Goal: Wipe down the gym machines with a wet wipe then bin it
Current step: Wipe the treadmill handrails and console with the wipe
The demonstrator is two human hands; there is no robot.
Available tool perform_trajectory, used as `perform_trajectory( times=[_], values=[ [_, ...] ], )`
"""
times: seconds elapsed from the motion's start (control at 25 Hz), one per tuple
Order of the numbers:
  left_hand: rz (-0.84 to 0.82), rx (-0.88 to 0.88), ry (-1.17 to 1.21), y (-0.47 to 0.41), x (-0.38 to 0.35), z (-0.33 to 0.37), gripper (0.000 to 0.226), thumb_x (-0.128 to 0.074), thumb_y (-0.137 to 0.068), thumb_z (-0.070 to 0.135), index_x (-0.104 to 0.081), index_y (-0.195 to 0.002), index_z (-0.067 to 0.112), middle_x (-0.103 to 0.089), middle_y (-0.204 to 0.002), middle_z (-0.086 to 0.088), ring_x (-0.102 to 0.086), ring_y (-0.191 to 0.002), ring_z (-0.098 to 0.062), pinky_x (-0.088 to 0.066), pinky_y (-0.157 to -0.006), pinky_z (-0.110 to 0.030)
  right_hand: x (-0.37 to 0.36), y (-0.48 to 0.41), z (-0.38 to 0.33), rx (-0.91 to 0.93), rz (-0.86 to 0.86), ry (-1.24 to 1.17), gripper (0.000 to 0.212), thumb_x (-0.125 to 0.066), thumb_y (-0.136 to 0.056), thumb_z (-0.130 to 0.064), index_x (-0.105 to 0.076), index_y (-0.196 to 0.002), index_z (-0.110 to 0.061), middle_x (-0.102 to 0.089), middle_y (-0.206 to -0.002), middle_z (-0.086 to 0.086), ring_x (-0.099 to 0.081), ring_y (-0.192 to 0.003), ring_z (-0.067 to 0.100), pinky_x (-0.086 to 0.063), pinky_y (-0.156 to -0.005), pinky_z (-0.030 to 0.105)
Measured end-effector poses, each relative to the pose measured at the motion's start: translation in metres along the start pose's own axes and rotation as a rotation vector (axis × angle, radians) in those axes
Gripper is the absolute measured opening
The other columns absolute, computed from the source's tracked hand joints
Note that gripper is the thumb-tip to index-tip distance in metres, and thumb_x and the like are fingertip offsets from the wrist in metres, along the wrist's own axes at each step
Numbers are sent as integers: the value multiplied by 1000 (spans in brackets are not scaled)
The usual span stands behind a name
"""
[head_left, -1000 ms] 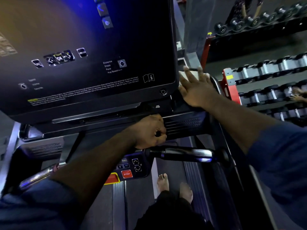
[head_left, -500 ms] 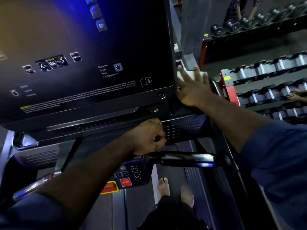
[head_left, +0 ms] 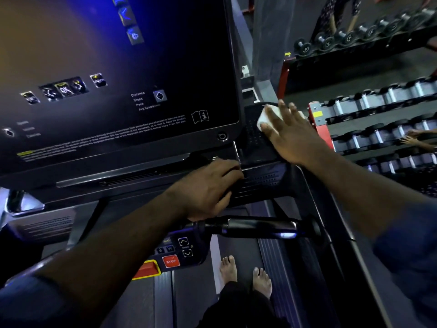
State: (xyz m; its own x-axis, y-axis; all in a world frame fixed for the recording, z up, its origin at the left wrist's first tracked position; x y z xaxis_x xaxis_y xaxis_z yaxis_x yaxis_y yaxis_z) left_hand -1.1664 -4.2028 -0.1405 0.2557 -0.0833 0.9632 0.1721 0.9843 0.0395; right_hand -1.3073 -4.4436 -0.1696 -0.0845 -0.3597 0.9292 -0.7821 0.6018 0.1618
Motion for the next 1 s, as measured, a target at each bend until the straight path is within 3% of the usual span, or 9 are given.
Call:
perform_trajectory(
  times=[0.12, 0.28, 0.4, 0.52, 0.64, 0.84, 0.92, 1.0],
  values=[
    [83, -118, -250, -22, 0, 9, 47, -61, -95, 19, -58, -139, 2, -54, -145, -18, -52, -130, -35, -42, -113, -44, -5, 16, -10, -56, 98, -29, 62, -5, -109, -54, -3, -167, -30, -1, -175, -1, 3, -161, 18, -1, -129, 46],
    [154, -159, -379, -38, -1, 10, 42, -41, -102, 16, -61, -136, 1, -61, -138, -19, -57, -124, -35, -30, -120, -45, -24, 102, -2, -56, 216, 106, 55, -14, -113, -39, -11, -167, -26, -18, -173, -3, -14, -160, 17, -4, -129, 51],
    [175, -193, -436, -39, -5, 4, 47, -35, -101, 16, -63, -135, 1, -63, -137, -18, -62, -123, -35, -34, -120, -46, -15, 83, 13, -70, 166, 149, 56, -21, -113, -34, -13, -167, -24, -16, -174, -1, -17, -159, 19, -3, -129, 51],
    [140, -183, -446, -42, -12, -4, 50, -38, -100, 21, -59, -141, 2, -60, -143, -17, -57, -129, -35, -24, -121, -43, 4, 17, 17, -95, 128, 78, 57, -22, -112, -32, -10, -167, -21, -6, -175, 2, -6, -161, 20, -2, -129, 49],
    [130, -191, -427, -46, -12, -10, 52, -40, -97, 25, -59, -141, 6, -59, -144, -14, -56, -130, -34, -26, -116, -42, 11, 4, 19, -23, 154, 101, 57, -25, -112, -30, -13, -166, -19, 14, -174, 2, 10, -161, 22, -4, -130, 46],
    [161, -183, -358, -48, -12, -7, 54, -48, -86, 29, -65, -132, 7, -64, -137, -13, -44, -127, -29, -26, -113, -40, -9, 78, 20, 68, 142, -87, 55, -31, -113, -26, -18, -166, -23, -9, -174, -4, -1, -160, 10, -13, -131, 38],
    [179, -173, -315, -48, -15, -7, 54, -46, -85, 28, -68, -129, 7, -66, -135, -12, -45, -126, -28, -28, -112, -40, 1, 48, 19, 47, 125, -167, 55, -32, -113, -25, -16, -166, -30, -9, -173, -9, 1, -159, 7, -9, -129, 34],
    [186, -175, -310, -49, -17, -9, 50, -51, -85, 26, -69, -129, 7, -65, -135, -11, -47, -126, -28, -29, -112, -40, 6, -4, 21, 41, 106, -203, 57, -35, -112, -20, -20, -165, -35, -15, -173, -8, -10, -160, 14, -14, -129, 37]
  ],
)
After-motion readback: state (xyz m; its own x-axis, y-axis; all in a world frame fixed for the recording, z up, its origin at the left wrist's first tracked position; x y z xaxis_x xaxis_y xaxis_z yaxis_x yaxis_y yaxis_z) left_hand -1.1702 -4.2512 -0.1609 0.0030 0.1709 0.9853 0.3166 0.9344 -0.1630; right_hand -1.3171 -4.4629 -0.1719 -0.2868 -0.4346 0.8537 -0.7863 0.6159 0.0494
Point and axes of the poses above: each hand's wrist, its own y-axis away from the middle knuckle, its own x-axis out of the back of the hand, z = x × y, the point moved 1 cm from there along -y, towards the middle knuckle
